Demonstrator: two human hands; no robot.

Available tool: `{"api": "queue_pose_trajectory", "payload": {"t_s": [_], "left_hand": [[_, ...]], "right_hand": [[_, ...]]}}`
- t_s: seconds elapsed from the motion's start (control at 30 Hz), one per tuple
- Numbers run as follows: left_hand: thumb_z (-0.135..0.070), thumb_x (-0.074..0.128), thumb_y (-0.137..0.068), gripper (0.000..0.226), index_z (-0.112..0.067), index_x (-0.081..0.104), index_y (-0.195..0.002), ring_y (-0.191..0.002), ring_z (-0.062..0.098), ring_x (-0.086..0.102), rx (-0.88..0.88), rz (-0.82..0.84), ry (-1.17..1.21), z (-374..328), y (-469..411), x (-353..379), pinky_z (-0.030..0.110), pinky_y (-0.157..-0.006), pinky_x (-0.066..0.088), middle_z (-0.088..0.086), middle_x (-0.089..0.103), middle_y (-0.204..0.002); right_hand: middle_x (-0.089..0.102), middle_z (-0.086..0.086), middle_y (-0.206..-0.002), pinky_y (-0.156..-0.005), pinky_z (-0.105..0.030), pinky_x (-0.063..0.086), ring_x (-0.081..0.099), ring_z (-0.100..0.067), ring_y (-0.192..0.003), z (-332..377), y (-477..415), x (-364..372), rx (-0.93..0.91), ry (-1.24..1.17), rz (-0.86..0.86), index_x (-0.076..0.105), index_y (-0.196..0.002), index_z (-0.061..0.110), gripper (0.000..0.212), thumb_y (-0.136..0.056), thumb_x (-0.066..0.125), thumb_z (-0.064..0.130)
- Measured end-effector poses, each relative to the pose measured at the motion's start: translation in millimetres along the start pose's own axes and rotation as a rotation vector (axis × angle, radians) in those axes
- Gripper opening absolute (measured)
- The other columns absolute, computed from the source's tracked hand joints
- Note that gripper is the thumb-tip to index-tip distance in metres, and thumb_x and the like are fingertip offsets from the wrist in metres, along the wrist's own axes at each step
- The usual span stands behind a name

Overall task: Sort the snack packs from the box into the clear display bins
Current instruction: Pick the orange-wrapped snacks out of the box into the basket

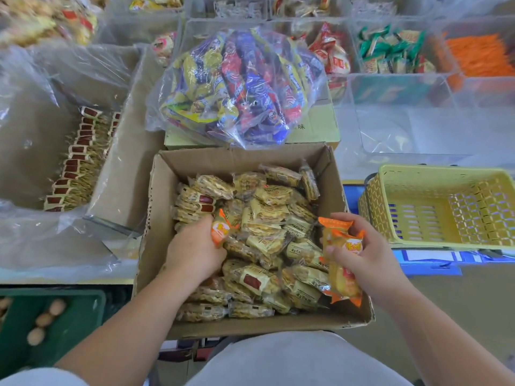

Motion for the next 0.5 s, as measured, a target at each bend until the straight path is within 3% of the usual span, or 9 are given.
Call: {"api": "queue_pose_trajectory", "payload": {"t_s": [0.1,0.23,0.33,0.4,0.5], "left_hand": [[-0.028,0.082,-0.064,0.036,-0.031,0.059,-0.092,-0.070,0.016,0.068,-0.048,0.006,0.187,-15.4,-5.1,-38.3,0.035,-0.065,0.058,-0.011,0.066,-0.076],[-0.035,0.084,-0.058,0.036,-0.039,0.064,-0.088,-0.072,0.001,0.065,0.035,-0.047,0.495,-59.7,-20.4,-83.8,0.023,-0.063,0.048,-0.014,0.071,-0.077],[-0.034,0.091,-0.070,0.030,-0.039,0.069,-0.090,-0.076,-0.007,0.068,0.081,0.041,0.845,-87.0,-33.1,-87.8,0.021,-0.066,0.049,-0.024,0.075,-0.088],[-0.028,0.087,-0.080,0.024,-0.035,0.067,-0.091,-0.079,-0.003,0.069,0.046,0.026,0.846,-81.9,-40.2,-82.9,0.020,-0.067,0.050,-0.020,0.076,-0.086],[-0.022,0.085,-0.080,0.022,-0.025,0.069,-0.093,-0.082,0.017,0.067,-0.030,0.036,0.570,-47.5,-40.0,-61.6,0.032,-0.077,0.052,-0.006,0.073,-0.087]], "right_hand": [[0.073,0.009,-0.097,-0.068,-0.035,0.062,0.073,-0.014,-0.084,-2.3,-0.1,-0.7,0.001,-0.022,0.006,0.059,-0.126,0.044,0.063,-0.066,0.078,0.046],[0.073,0.009,-0.099,-0.068,-0.031,0.061,0.073,-0.013,-0.086,-2.7,0.9,-0.7,-0.001,-0.022,0.027,0.058,-0.127,0.045,0.063,-0.067,0.077,0.047],[0.073,0.010,-0.098,-0.066,-0.028,0.059,0.073,-0.011,-0.085,-2.3,0.9,-0.6,0.000,-0.011,0.041,0.058,-0.125,0.047,0.060,-0.068,0.076,0.046],[0.073,0.011,-0.097,-0.064,-0.025,0.058,0.072,-0.010,-0.084,-1.2,0.9,-0.4,-0.004,-0.019,0.046,0.059,-0.125,0.046,0.059,-0.068,0.076,0.046],[0.073,0.011,-0.100,-0.063,-0.022,0.057,0.072,-0.008,-0.085,-0.2,0.1,-1.0,-0.014,-0.031,0.045,0.059,-0.125,0.046,0.061,-0.067,0.076,0.047]]}}
Point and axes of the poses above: each hand's wrist, its own y-axis away from the middle knuckle, its own x-axis out of the palm, z = x × y, the point moved 7 cm from there along -y, towards the middle knuckle
